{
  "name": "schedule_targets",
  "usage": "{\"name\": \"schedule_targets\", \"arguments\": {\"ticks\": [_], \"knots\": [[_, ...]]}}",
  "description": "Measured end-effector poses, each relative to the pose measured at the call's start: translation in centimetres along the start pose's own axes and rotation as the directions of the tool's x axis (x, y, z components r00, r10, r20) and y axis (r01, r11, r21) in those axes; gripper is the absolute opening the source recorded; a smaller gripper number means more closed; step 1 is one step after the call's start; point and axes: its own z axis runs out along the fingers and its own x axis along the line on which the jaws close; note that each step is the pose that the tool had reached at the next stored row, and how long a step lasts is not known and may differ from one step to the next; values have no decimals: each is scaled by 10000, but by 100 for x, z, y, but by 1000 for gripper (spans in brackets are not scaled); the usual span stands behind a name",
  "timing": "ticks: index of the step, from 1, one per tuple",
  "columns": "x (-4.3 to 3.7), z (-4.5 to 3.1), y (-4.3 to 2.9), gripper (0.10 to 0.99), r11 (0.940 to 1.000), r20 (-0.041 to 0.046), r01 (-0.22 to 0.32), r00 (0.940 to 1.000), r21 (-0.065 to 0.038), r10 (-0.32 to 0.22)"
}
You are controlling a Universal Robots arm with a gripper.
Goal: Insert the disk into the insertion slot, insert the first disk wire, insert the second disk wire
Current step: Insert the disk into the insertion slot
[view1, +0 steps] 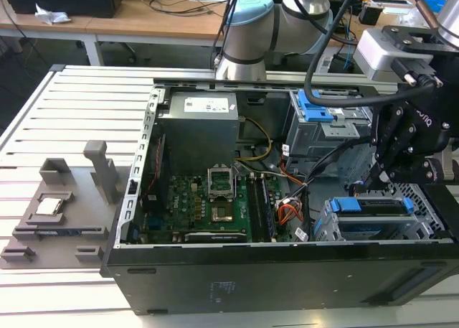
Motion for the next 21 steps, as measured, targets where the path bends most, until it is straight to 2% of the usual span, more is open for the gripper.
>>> {"name": "schedule_targets", "arguments": {"ticks": [13,21], "knots": [[20,19,-14,106,10000,1,1,10000,0,-1],[37,57,-158,106,10000,1,1,10000,-4,-1]]}}
